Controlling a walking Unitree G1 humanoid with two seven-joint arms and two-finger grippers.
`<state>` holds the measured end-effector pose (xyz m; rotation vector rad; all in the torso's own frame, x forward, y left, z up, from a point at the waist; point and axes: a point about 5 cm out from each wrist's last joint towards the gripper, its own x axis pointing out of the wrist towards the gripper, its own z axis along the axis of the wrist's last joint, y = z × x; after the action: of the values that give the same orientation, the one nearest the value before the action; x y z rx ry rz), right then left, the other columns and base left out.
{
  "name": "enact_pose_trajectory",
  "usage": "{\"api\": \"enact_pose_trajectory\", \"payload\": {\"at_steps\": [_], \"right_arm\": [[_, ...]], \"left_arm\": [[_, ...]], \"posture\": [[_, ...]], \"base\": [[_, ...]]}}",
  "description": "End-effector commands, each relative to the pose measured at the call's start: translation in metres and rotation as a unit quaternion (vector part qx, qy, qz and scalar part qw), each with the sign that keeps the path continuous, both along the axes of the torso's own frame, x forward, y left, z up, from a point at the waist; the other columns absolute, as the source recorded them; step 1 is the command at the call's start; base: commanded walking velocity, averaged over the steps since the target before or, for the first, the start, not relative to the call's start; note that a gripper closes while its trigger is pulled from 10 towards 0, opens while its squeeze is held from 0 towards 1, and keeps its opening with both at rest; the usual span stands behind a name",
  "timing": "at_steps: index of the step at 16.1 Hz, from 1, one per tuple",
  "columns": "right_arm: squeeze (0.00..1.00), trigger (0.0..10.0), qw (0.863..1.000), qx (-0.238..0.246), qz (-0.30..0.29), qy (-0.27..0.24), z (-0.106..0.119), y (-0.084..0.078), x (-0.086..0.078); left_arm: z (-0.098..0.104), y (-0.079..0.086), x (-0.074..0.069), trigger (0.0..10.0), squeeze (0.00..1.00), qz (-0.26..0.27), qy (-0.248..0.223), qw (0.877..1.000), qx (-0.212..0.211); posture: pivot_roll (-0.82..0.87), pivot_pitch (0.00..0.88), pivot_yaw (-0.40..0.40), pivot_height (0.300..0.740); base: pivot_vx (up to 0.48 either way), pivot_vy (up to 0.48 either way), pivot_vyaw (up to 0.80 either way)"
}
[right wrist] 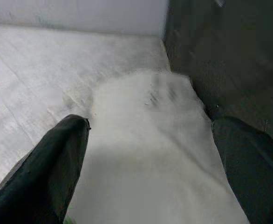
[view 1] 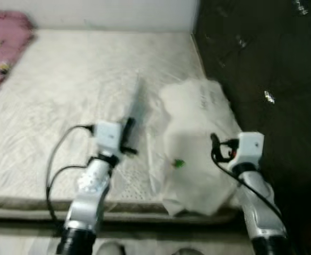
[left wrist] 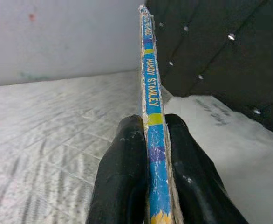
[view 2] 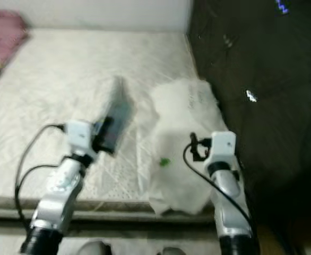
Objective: Clean up the room
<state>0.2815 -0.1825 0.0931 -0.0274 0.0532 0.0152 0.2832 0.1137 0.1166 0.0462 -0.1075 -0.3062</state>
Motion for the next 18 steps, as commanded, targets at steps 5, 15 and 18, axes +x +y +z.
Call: {"api": "enact_pose_trajectory", "payload": {"at_steps": [5, 15, 18], "right_arm": [[0.0, 10.0, 1.0, 0.004, 0.01, -0.003, 0.0003, 0.0082, 0.0008], [0.0, 10.0, 1.0, -0.001, 0.005, 0.0, -0.0007, 0.0049, 0.0016], [0.0, 10.0, 1.0, -0.003, 0.003, 0.0, -0.0005, 0.0043, 0.0018]], "left_arm": [[0.005, 0.0149, 0.0012, 10.0, 0.0, 0.04, -0.008, 0.999, -0.001], [0.0035, 0.0159, 0.003, 10.0, 0.0, 0.044, 0.0, 0.999, -0.001], [0.0022, 0.0195, 0.0044, 10.0, 0.0, 0.063, 0.002, 0.998, 0.002]], "posture": [[-0.05, 0.075, -0.017, 0.74], [-0.05, 0.076, -0.019, 0.74], [-0.05, 0.076, -0.019, 0.74]], "base": [[0.054, 0.0, 0.0], [0.0, 0.432, 0.0], [0.0, 0.16, 0.0]]}}
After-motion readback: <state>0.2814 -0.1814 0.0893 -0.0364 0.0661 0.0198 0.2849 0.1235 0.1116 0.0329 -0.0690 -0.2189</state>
